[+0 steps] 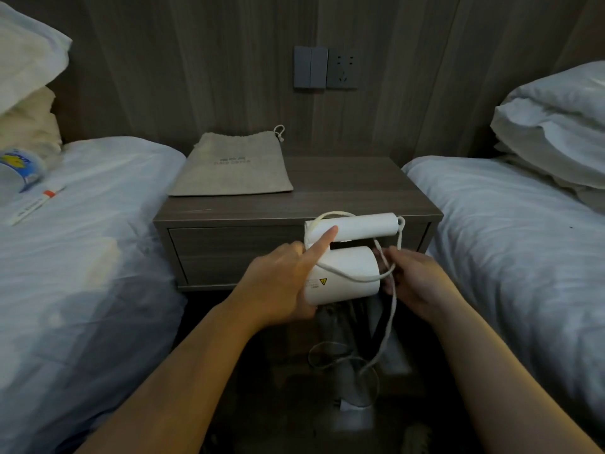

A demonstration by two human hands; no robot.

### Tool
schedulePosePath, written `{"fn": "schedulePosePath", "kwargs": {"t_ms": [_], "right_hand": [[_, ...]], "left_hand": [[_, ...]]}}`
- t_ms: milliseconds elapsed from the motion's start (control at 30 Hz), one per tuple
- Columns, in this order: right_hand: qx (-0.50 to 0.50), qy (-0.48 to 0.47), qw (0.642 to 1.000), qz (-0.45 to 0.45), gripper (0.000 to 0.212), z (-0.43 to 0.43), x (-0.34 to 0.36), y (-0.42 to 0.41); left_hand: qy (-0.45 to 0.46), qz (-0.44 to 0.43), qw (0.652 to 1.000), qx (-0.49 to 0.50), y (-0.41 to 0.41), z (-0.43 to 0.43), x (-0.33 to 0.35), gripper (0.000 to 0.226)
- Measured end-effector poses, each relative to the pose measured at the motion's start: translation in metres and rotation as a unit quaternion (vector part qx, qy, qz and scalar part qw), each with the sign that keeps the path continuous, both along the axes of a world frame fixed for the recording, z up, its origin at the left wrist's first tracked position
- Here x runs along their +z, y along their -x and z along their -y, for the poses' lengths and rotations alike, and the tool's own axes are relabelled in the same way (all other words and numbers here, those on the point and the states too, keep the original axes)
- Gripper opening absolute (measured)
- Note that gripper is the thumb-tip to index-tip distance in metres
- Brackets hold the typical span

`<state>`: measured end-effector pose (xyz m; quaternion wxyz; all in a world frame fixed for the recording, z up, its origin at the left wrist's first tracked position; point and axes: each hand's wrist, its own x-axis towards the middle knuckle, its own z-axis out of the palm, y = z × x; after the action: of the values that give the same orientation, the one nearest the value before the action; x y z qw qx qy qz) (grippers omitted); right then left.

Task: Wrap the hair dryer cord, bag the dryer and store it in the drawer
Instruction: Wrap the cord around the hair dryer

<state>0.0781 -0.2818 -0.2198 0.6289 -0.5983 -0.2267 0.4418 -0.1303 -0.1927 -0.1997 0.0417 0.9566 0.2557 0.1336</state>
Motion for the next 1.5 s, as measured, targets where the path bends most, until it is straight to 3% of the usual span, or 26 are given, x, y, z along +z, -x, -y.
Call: {"fn": "schedulePosePath", "kwargs": {"t_ms": [133,367,433,500,567,667,733,833,967,1067,1500], "right_hand": [[-0.013,0.004,0.992,-0.124,0.039,-0.001,-0.001,-0.002],[-0.031,0.000,0.987,-0.157,0.037,0.004,0.003,-0.003],[-0.068,0.022,0.993,-0.090,0.037,0.004,0.004,-0.002],[-0.104,0.070,0.989,0.075,0.038,0.006,0.008,0.003],[-0.117,0.109,0.954,0.252,0.039,0.010,0.012,0.007],[-0.096,0.094,0.930,0.342,0.035,0.011,0.012,0.007],[-0.075,0.099,0.949,0.291,0.038,0.008,0.009,0.007],[-0.021,0.057,0.995,0.083,0.046,0.004,0.004,0.004],[0.078,0.070,0.994,-0.015,0.048,0.007,0.005,-0.002],[0.149,0.020,0.983,-0.103,0.051,0.008,0.010,0.000],[0.020,-0.036,0.993,-0.107,0.037,0.004,0.008,0.004]], "left_hand": [[0.004,0.010,1.000,0.008,-0.004,0.003,-0.001,0.120],[0.015,0.018,1.000,-0.004,-0.007,0.009,-0.002,0.120],[0.030,0.018,0.999,-0.006,-0.007,0.009,-0.002,0.121],[0.038,0.019,0.999,-0.004,-0.008,0.009,-0.002,0.120],[0.043,0.023,0.999,-0.005,-0.008,0.007,-0.003,0.119],[0.066,0.038,0.997,-0.004,-0.007,0.005,-0.005,0.119],[0.107,0.058,0.993,0.003,-0.007,0.006,-0.007,0.120],[0.192,0.102,0.976,-0.002,-0.007,0.006,-0.009,0.121],[0.265,0.157,0.951,-0.009,-0.009,0.007,-0.012,0.120],[0.320,0.200,0.926,0.012,-0.013,0.010,-0.014,0.117],[0.383,0.240,0.892,0.018,-0.018,0.016,-0.022,0.106]]}}
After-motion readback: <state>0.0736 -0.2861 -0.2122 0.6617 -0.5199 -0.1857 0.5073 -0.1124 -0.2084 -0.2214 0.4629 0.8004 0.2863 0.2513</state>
